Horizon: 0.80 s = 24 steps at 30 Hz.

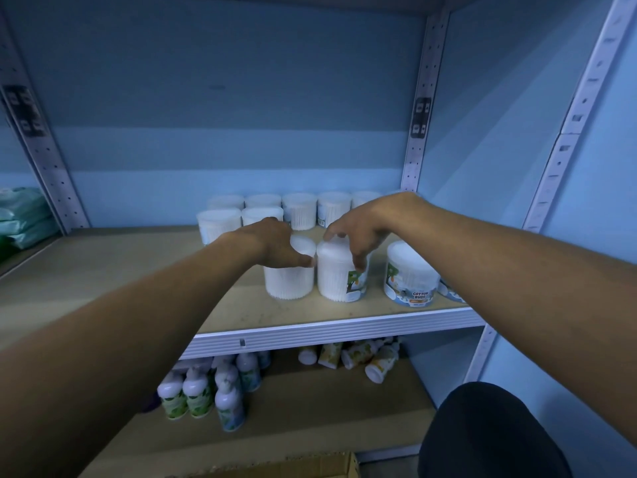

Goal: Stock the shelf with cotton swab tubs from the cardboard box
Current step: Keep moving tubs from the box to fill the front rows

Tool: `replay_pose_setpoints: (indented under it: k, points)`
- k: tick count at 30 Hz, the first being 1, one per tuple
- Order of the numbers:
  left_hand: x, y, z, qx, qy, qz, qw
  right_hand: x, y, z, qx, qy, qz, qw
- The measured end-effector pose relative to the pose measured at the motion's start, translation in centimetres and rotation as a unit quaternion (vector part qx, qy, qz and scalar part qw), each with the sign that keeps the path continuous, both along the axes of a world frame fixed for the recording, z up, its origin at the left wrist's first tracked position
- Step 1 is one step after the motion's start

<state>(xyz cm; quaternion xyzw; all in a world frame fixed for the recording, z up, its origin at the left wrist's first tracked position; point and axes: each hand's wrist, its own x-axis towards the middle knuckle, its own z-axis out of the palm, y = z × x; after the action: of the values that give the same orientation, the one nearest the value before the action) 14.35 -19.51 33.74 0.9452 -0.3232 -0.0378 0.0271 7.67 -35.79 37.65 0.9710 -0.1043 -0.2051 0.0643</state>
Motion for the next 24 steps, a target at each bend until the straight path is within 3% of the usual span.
replay_pose_setpoints:
  k: [9, 17, 24]
  points:
    - [1.1, 0.3, 1.0, 0.050, 0.009, -0.026, 0.998, -0.6, -0.2, 0.7, 0.004, 0.005, -0.037, 0.999]
    - [1.5, 1.0, 1.7, 0.045, 0.038, -0.076, 0.995, -1.4, -0.4, 1.0, -0.025, -0.008, -0.001, 1.000]
    - [1.3, -0.2, 1.9, 0.077, 0.047, -0.008, 0.996, -1.0, -0.9, 0.9, 0.033, 0.000, 0.027, 0.999]
